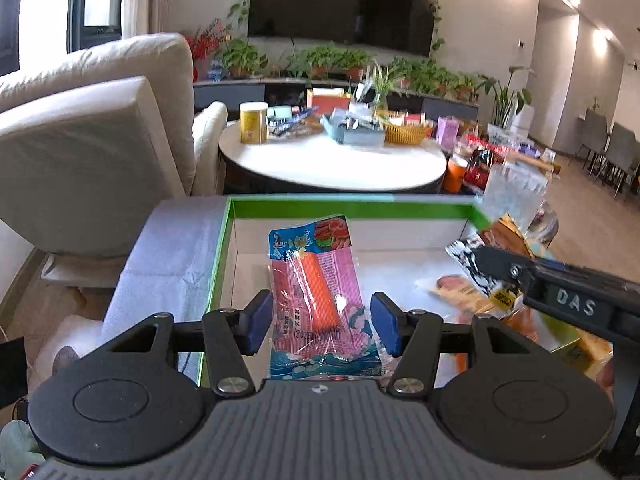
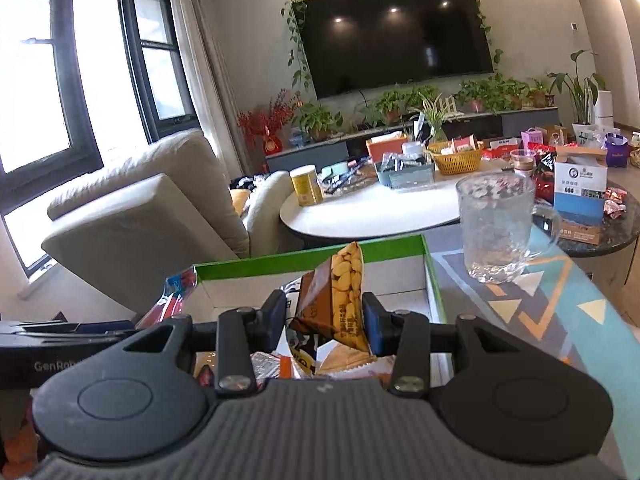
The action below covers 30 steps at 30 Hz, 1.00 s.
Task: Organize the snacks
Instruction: 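Release the purple packet into the box while the right tool drops the peanut bag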
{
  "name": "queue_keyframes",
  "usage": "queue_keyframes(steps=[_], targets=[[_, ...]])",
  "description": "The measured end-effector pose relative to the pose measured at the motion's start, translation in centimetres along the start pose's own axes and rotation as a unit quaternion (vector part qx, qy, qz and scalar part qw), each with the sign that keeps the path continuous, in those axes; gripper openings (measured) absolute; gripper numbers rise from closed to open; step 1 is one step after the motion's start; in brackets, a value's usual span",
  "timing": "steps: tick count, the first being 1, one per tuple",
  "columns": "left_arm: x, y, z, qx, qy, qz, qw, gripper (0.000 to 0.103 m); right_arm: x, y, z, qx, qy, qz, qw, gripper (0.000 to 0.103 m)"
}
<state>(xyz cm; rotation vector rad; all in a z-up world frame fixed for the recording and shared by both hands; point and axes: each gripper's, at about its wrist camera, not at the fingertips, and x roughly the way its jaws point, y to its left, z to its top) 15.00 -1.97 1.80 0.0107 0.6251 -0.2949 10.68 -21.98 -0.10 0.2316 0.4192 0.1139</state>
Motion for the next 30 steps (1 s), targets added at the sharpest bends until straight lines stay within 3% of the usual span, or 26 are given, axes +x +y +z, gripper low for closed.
queue_keyframes(steps=[5,10,20,26,28,30], targets=[[1.6,0.3,-0.7,0.009,0.028,0.001,0.9996,0.055,1.8,0.2,-1.1,-0.014,0.02,-0.013,1.0,0.044],[1.5,0.4,-1.5,0.003,0.036,0.006,0.9993,0.056,0.8,0.5,-2.1,-0.04,0.021,-0.025,0.999,0.045],[-4.0,2.6,-2.2,-0.015,0.012,0.01,0.9998,0.057,-3.9,1.1,-3.2,-0.037,0.01,-0.013,0.999,0.045],[-7.0,4.9,-4.7,-0.025,0.025,0.023,0.9991,0.059,-6.8,1.9,-4.5,-0.028,0.004,0.013,1.0,0.045],[-7.2,5.4,-5.7,-0.023,0.037,0.011,0.999,0.059,-7.7,1.8,-4.9,-0.016,0.008,0.025,1.0,0.045],[-7.0,5.7,-6.9,-0.005,0.055,-0.03,0.998,0.059,-8.1,2.0,-5.2,-0.016,0.016,0.025,0.999,0.045]])
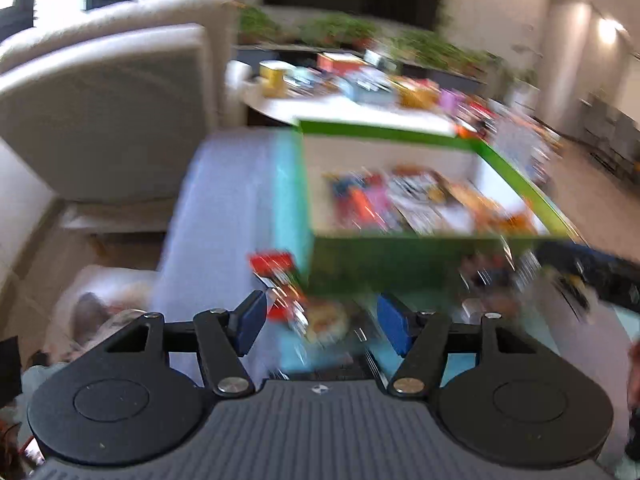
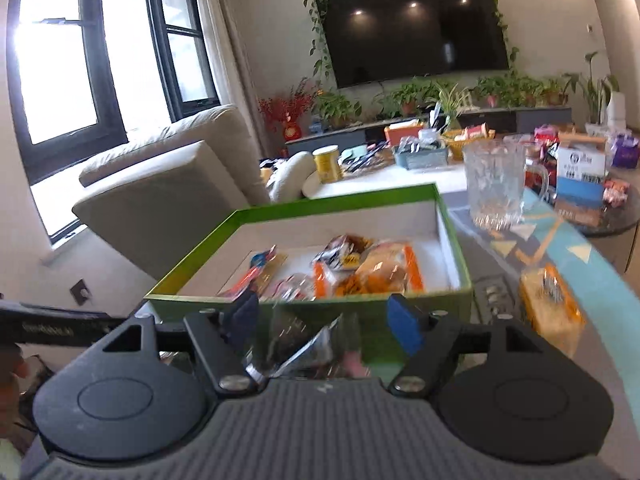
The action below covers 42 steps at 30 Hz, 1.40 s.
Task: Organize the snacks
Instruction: 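Release the purple packet into the box while the right tool drops the peanut bag, then move the left tool to the black bar packet while right approaches clear brown-snack bag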
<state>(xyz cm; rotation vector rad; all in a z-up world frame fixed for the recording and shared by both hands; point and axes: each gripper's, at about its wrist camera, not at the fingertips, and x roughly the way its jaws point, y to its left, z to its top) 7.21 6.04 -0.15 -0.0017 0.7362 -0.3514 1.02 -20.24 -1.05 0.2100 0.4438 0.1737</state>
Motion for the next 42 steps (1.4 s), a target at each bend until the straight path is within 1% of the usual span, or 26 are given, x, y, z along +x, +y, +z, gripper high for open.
queue_keyframes(steps=[1,2,4,5,8,12,13,14,15,17,18,21,24,29,32,33,34,36,37,39,40,42], targets=[[0.1,0.0,-0.4,0.009,0.012,-0.019,0.9997,0.059,-0.1,0.1,-0.1,-0.002,0.002,-0.002,1.0,0.045],[0.5,0.1,-1.0,0.014,0.032,-0.042,0.9985,0.059,-0.3,0.2,-0.2,-0.004,0.004,-0.005,1.0,0.045],[1.1,0.3,-1.7,0.015,0.055,-0.069,0.9959,0.059,-0.5,0.3,-0.4,-0.004,0.009,-0.007,1.0,0.045],[0.9,0.2,-2.1,0.02,0.051,-0.069,0.9961,0.059,-0.5,0.3,-0.5,-0.003,0.011,-0.005,1.0,0.045],[0.5,-0.2,-2.3,0.041,0.042,-0.043,0.9973,0.059,-0.5,0.6,-0.6,-0.008,0.027,0.0,1.0,0.045],[-0.2,-0.3,-2.2,0.081,0.013,-0.034,0.996,0.059,-0.1,1.3,-1.3,-0.03,0.049,0.013,0.998,0.045],[-0.2,-0.4,-2.2,0.095,0.013,-0.037,0.9947,0.06,0.1,1.7,-1.5,-0.035,0.055,0.019,0.998,0.045],[0.2,-0.4,-2.3,0.107,0.023,-0.042,0.9931,0.06,0.3,2.0,-1.8,-0.04,0.062,0.025,0.997,0.045],[0.7,-0.3,-2.3,0.112,0.041,-0.041,0.992,0.06,0.4,2.2,-1.9,-0.043,0.066,0.031,0.996,0.045],[1.6,-0.4,-2.7,0.113,0.065,-0.03,0.991,0.06,1.1,2.8,-2.3,-0.05,0.076,0.038,0.995,0.045],[1.9,-0.5,-2.9,0.114,0.068,-0.025,0.9908,0.061,1.5,3.0,-2.4,-0.051,0.079,0.036,0.995,0.045],[1.8,-0.4,-3.2,0.104,0.056,-0.02,0.9928,0.061,2.5,3.0,-2.4,-0.04,0.085,0.024,0.995,0.045],[1.4,-0.2,-3.5,0.086,0.055,-0.025,0.9945,0.06,2.8,2.9,-2.4,-0.027,0.091,0.028,0.995,0.045],[-0.4,-0.5,-4.2,0.055,0.071,-0.05,0.9947,0.059,1.3,3.9,-2.5,-0.044,0.08,0.073,0.993,0.045],[-1.4,-1.1,-4.8,0.042,0.089,-0.082,0.9918,0.059,-0.1,5.2,-2.7,-0.075,0.069,0.125,0.987,0.045],[-1.6,-1.4,-4.9,0.043,0.092,-0.083,0.9913,0.059,-0.6,5.7,-2.8,-0.091,0.065,0.137,0.984,0.045],[-1.8,-1.7,-5.0,0.049,0.091,-0.077,0.9917,0.059,-1.0,6.2,-3.0,-0.109,0.06,0.143,0.982,0.045],[-2.1,-2.3,-5.0,0.067,0.078,-0.055,0.9932,0.059,-1.3,6.8,-3.0,-0.134,0.05,0.142,0.979,0.045],[-2.1,-2.5,-4.9,0.08,0.068,-0.04,0.9937,0.059,-1.4,6.9,-3.0,-0.137,0.045,0.134,0.98,0.045],[-1.7,-2.8,-4.7,0.096,0.061,-0.022,0.9933,0.059,-1.3,6.6,-2.7,-0.127,0.045,0.115,0.984,0.045],[-1.4,-2.8,-4.6,0.103,0.06,-0.02,0.9926,0.059,-1.2,6.3,-2.6,-0.12,0.047,0.108,0.986,0.045],[-0.5,-2.6,-4.4,0.119,0.06,-0.022,0.9909,0.059,-0.6,5.6,-2.5,-0.106,0.069,0.086,0.988,0.045]])
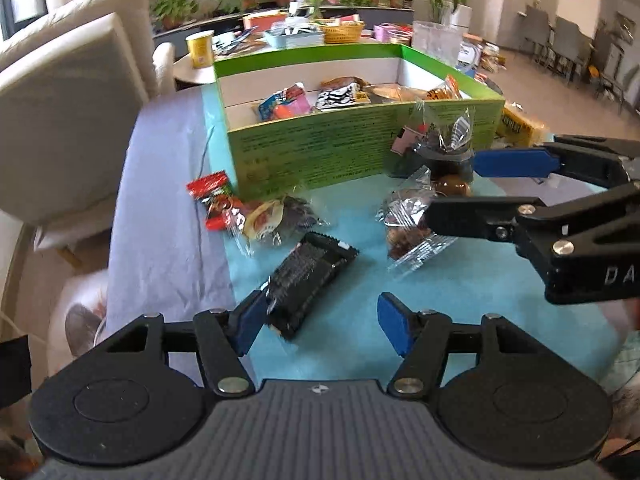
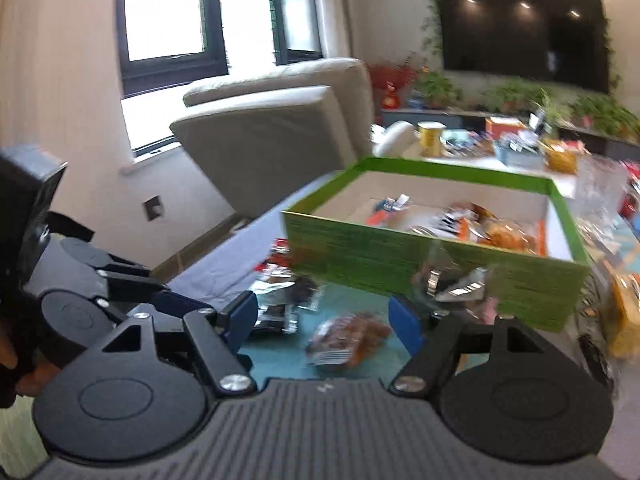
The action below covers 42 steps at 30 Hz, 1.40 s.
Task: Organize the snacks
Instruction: 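Move the left tool to the black bar packet while right approaches clear brown-snack bag, then grasp and lift the black packet with left tool while right lifts the clear bag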
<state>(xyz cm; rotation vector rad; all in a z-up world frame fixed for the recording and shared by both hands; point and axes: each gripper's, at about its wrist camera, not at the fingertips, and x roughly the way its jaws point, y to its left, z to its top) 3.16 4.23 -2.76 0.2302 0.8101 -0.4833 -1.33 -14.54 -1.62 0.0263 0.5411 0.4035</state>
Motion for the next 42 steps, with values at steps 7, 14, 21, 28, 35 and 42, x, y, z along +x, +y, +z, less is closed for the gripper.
queue_keyframes(steps=[7,14,21,28,35,42], targets=[[2.0,1.6,0.8,0.003,-0.008,-0.008,0.9999,0.058,0.8,-0.1,-0.5,0.007,0.022,-0.011,1.0,0.045],[1.1,2.0,0.2,-0.018,-0.003,-0.017,0.9997,0.041,1.1,-0.2,-0.4,0.007,0.026,-0.013,1.0,0.045],[-1.7,1.2,-0.9,-0.033,0.001,-0.037,0.9988,0.041,1.7,0.7,0.9,-0.01,0.003,-0.001,1.0,0.045],[0.3,0.9,0.8,0.034,-0.032,0.015,0.9988,0.05,5.2,1.5,1.7,-0.022,0.019,-0.051,0.998,0.045],[2.4,1.4,0.7,0.025,-0.03,-0.017,0.9991,0.048,4.0,0.7,0.5,-0.013,0.039,-0.04,0.998,0.045],[0.2,1.4,-0.7,0.008,-0.047,-0.024,0.9986,0.037,2.9,-0.2,0.5,0.014,0.026,-0.033,0.999,0.045]])
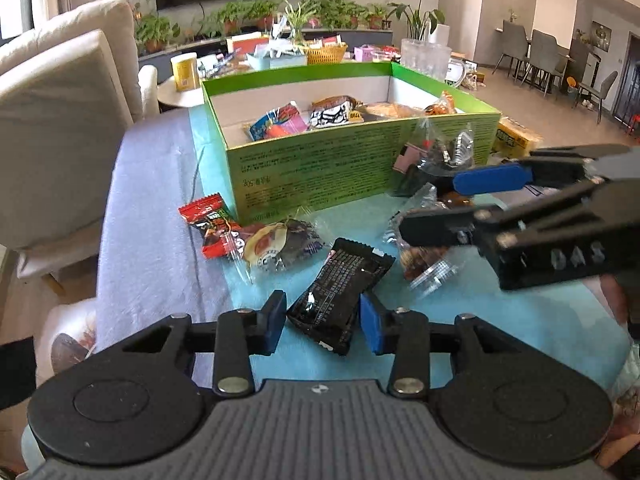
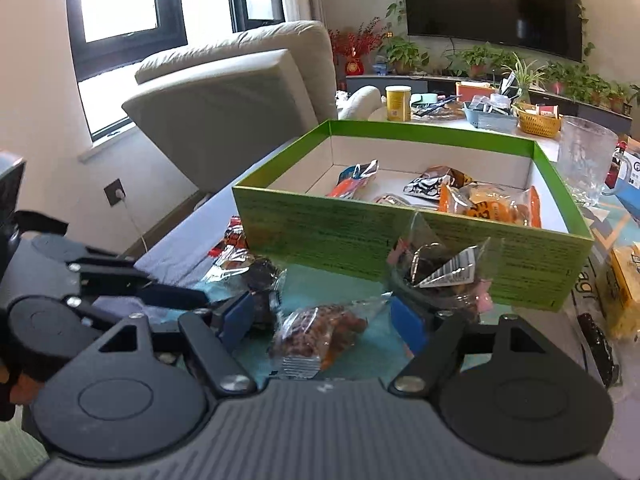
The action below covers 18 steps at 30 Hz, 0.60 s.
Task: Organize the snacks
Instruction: 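Grasp and lift the black packet with left tool while right lifts the clear bag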
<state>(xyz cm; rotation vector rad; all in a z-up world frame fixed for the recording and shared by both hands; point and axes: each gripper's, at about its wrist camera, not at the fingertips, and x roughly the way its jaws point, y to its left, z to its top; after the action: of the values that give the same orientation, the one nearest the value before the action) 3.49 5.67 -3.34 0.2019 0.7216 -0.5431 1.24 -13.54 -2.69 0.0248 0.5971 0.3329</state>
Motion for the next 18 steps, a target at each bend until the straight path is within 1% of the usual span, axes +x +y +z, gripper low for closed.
queue_keyframes(steps=[4,6,7,10,13,16,18], targets=[[-2.1,0.2,-1.0,-0.015,-0.018,0.026,0.9994,0.037,-0.4,0.3,0.0,-0.003,0.0,0.008,1.0,0.045],[-3.1,0.9,-1.2,-0.034,-0.026,0.043,0.9981,0.037,-0.2,0.9,0.0,-0.017,0.002,0.009,1.0,0.045],[-3.6,1.3,-1.3,-0.046,-0.03,0.055,0.997,0.037,0.1,1.3,-0.1,-0.027,0.007,0.007,1.0,0.045],[-4.4,2.1,-1.3,-0.059,-0.035,0.076,0.9948,0.037,1.3,2.4,-0.5,-0.054,0.026,-0.004,0.998,0.045],[-4.4,2.3,-1.1,-0.071,-0.034,0.076,0.9939,0.038,2.9,2.5,-0.9,-0.051,0.041,-0.019,0.998,0.045],[-4.1,1.9,-1.1,-0.071,-0.034,0.068,0.9946,0.038,3.7,2.2,-1.3,-0.042,0.041,-0.041,0.997,0.045],[-3.9,1.6,-1.0,-0.068,-0.036,0.061,0.9952,0.038,3.3,1.7,-1.3,-0.036,0.039,-0.034,0.998,0.045]])
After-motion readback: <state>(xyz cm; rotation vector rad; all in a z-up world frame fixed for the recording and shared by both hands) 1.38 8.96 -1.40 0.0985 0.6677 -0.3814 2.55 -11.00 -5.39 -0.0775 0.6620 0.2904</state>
